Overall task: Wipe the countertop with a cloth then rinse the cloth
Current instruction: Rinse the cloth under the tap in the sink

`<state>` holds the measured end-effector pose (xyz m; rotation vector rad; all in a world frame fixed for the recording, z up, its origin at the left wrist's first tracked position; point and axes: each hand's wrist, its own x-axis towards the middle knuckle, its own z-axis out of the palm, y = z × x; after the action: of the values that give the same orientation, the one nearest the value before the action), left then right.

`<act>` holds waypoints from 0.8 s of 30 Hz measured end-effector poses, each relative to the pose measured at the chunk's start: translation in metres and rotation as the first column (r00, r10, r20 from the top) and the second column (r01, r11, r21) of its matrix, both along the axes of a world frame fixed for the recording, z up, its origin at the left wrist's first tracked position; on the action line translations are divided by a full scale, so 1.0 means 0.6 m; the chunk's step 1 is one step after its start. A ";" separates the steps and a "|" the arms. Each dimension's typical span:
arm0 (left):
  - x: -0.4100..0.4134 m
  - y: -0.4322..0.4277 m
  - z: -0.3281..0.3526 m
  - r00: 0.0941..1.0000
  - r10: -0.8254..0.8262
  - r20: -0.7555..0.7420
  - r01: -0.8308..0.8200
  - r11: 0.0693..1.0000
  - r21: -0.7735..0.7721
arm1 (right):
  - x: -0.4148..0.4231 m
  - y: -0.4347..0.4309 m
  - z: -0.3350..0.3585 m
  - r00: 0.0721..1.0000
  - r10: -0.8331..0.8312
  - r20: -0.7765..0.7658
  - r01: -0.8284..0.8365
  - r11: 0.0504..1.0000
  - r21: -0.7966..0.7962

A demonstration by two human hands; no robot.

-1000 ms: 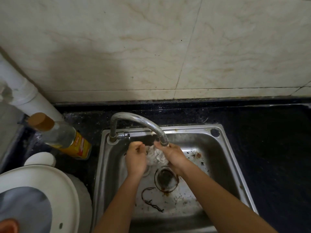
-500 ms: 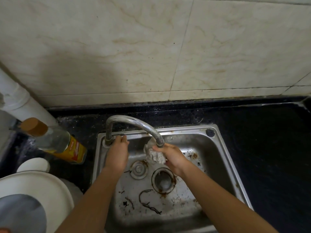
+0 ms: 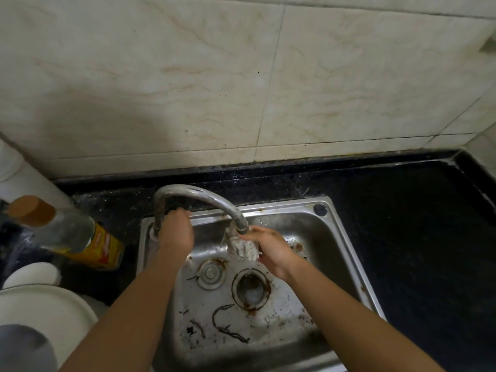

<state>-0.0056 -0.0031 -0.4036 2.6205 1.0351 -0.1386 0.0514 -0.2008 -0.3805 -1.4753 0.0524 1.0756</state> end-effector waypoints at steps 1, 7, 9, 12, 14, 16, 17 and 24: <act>0.000 0.002 -0.003 0.999 0.021 0.032 -0.020 0.999 -0.033 | 0.001 -0.005 -0.001 1.000 0.011 0.005 -0.011 1.000 -0.007; -0.043 -0.084 -0.010 0.928 0.288 0.235 -0.188 0.909 -0.373 | -0.008 -0.035 0.010 0.997 0.016 0.080 -0.009 0.996 -0.084; -0.060 -0.129 -0.023 0.919 0.355 0.171 -0.192 0.783 -0.591 | -0.012 -0.052 0.019 0.998 -0.017 0.058 0.020 0.999 -0.048; -0.078 -0.194 -0.004 0.834 0.543 -0.099 -0.277 0.256 -0.926 | -0.023 -0.075 0.035 0.999 -0.026 0.026 0.026 1.000 0.015; -0.086 -0.227 0.012 0.831 0.522 -0.194 -0.233 0.010 -0.972 | -0.027 -0.088 0.045 1.000 0.012 0.007 -0.012 0.999 0.049; -0.092 -0.246 0.032 0.829 0.523 -0.195 -0.143 -0.139 -0.980 | -0.025 -0.103 0.053 0.997 0.080 0.009 -0.081 0.994 0.071; -0.094 -0.249 0.039 0.824 0.536 -0.183 -0.102 -0.177 -0.979 | -0.022 -0.112 0.059 0.994 0.111 0.015 -0.112 0.991 0.079; -0.118 -0.263 0.079 0.772 0.635 0.040 0.051 0.001 -0.999 | 0.024 -0.186 0.088 0.959 0.280 0.040 -0.283 0.951 0.123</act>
<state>-0.0762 -0.1607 -0.3560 0.9149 0.7834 -0.0119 0.0656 -0.3126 -0.3277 -1.4056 -0.2454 1.2675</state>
